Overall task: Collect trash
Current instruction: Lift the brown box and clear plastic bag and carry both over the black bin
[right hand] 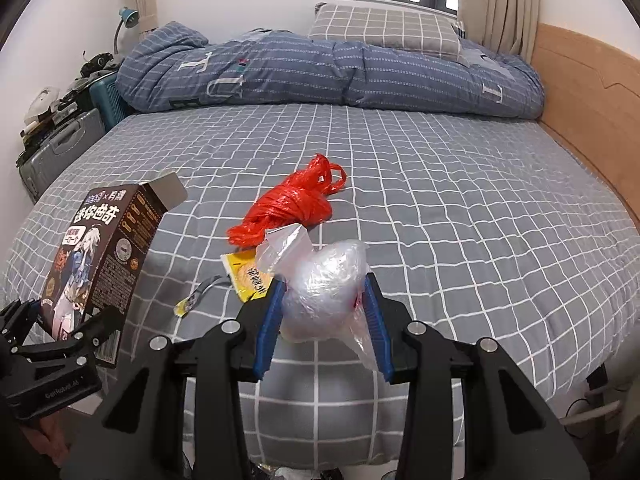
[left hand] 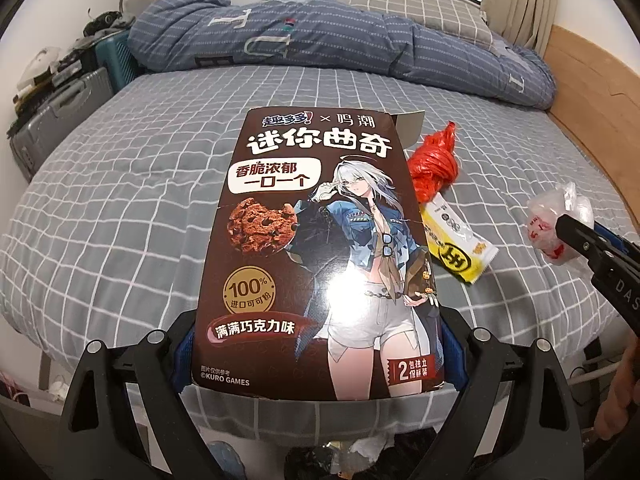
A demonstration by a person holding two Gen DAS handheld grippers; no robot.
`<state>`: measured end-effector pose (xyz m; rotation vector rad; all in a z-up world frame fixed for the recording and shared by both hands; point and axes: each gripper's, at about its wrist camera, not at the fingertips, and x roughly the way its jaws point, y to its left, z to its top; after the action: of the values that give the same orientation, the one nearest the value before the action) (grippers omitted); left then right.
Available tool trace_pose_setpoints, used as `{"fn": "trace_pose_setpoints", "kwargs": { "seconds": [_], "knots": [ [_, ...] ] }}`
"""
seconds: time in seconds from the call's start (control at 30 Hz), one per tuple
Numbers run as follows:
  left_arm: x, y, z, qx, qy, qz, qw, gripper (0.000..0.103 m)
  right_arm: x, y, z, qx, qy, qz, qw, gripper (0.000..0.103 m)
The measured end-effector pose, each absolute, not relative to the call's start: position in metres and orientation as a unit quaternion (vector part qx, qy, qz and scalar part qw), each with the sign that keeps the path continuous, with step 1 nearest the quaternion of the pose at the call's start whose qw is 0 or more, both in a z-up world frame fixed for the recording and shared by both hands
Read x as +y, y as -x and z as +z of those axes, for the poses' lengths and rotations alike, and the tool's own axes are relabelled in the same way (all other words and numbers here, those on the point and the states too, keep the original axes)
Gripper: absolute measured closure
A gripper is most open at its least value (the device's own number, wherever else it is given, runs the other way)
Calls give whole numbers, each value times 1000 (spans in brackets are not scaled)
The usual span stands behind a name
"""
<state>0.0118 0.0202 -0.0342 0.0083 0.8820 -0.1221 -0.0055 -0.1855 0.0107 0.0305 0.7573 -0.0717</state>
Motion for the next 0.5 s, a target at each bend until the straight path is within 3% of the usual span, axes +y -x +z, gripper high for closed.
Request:
{"fn": "trace_pose_setpoints", "kwargs": {
  "seconds": [0.5],
  "knots": [
    [30, 42, -38, 435, 7, -65, 898, 15, -164, 62, 6, 378, -14, -36, 925, 65]
  ]
}}
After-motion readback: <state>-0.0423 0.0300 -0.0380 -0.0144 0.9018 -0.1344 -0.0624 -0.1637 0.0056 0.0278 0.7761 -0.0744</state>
